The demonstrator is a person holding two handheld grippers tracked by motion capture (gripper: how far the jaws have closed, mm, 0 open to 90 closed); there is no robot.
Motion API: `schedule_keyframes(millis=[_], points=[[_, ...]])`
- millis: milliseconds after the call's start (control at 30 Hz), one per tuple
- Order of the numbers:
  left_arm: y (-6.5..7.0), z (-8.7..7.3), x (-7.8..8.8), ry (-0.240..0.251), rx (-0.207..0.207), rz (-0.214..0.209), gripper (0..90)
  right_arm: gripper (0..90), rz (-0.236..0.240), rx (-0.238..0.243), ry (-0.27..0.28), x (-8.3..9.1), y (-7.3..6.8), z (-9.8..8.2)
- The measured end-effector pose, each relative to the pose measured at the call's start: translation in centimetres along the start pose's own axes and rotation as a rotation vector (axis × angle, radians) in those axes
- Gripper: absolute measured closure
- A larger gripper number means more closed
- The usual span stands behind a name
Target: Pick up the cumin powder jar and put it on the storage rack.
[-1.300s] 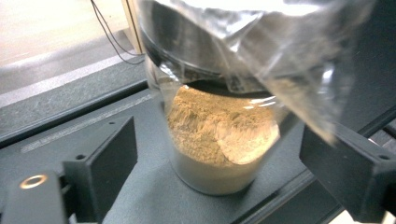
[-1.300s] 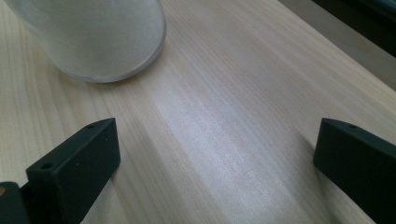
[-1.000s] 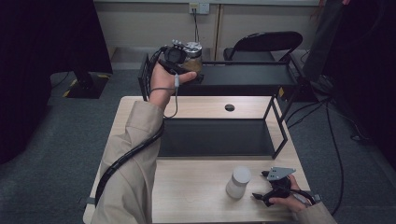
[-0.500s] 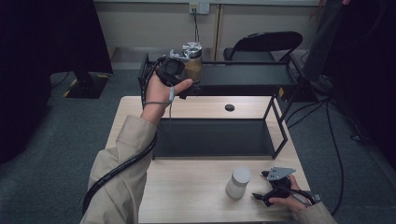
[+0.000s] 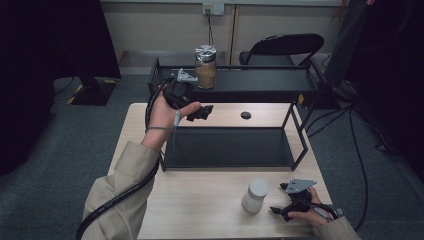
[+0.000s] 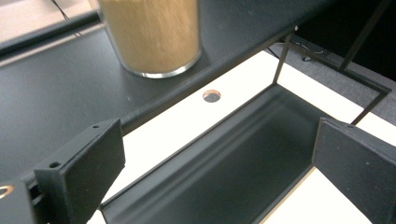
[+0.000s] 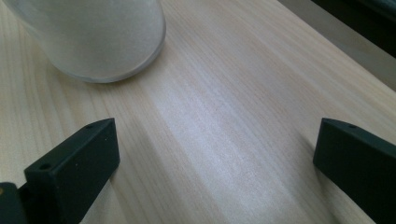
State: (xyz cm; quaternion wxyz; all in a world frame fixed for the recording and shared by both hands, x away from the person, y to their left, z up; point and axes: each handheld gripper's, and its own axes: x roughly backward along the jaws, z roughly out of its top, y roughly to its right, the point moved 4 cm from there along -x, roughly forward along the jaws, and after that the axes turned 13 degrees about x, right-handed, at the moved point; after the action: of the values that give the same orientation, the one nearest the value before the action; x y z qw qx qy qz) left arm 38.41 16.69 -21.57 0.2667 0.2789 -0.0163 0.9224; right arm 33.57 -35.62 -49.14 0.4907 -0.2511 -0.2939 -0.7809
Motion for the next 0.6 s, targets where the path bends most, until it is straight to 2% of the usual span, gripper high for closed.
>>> schedule_keyframes(millis=[300, 600], points=[[-0.9, -3.0, 0.3, -0.011, 0.012, -0.036, 1.8, 0.0, 0.0, 0.0, 0.0, 0.0, 0.0, 0.0], [-1.2, -5.6, 0.2, -0.036, 0.012, -0.068, 1.8, 0.0, -0.001, -0.001, -0.001, 0.0, 0.0, 0.0]])
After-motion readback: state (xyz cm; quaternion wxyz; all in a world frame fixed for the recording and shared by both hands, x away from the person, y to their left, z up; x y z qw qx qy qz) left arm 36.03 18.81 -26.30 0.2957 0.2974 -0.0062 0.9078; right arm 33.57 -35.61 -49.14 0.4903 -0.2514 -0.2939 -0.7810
